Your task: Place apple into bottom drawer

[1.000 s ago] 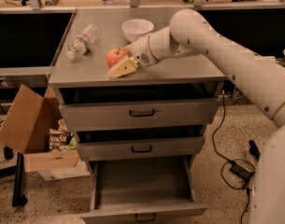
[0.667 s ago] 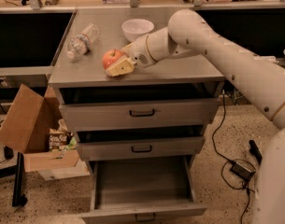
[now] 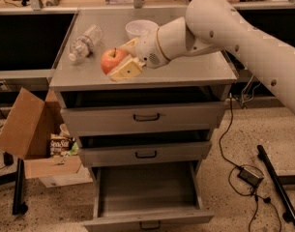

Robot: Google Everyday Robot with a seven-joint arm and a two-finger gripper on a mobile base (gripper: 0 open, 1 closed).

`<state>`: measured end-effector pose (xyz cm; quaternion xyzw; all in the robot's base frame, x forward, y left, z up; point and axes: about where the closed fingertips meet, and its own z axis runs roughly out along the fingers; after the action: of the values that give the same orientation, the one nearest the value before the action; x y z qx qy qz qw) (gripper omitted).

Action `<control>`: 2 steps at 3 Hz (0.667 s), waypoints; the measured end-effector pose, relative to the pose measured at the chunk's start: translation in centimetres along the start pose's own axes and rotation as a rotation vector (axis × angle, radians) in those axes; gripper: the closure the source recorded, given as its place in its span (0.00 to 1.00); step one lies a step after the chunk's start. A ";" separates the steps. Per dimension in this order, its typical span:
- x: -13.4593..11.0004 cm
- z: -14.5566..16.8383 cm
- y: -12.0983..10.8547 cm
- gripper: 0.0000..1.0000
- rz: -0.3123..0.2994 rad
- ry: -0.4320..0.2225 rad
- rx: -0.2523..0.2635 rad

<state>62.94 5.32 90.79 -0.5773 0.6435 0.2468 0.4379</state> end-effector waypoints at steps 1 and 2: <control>0.5 0.0 0.2 1.00 0.002 0.018 -0.001; 3.8 -0.4 1.5 1.00 0.012 0.137 -0.005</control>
Offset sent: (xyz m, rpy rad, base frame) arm -0.0287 -0.0496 -0.0657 -0.2662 0.0850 -0.0667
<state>61.54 3.29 87.49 -0.5900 0.6749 0.2109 0.3898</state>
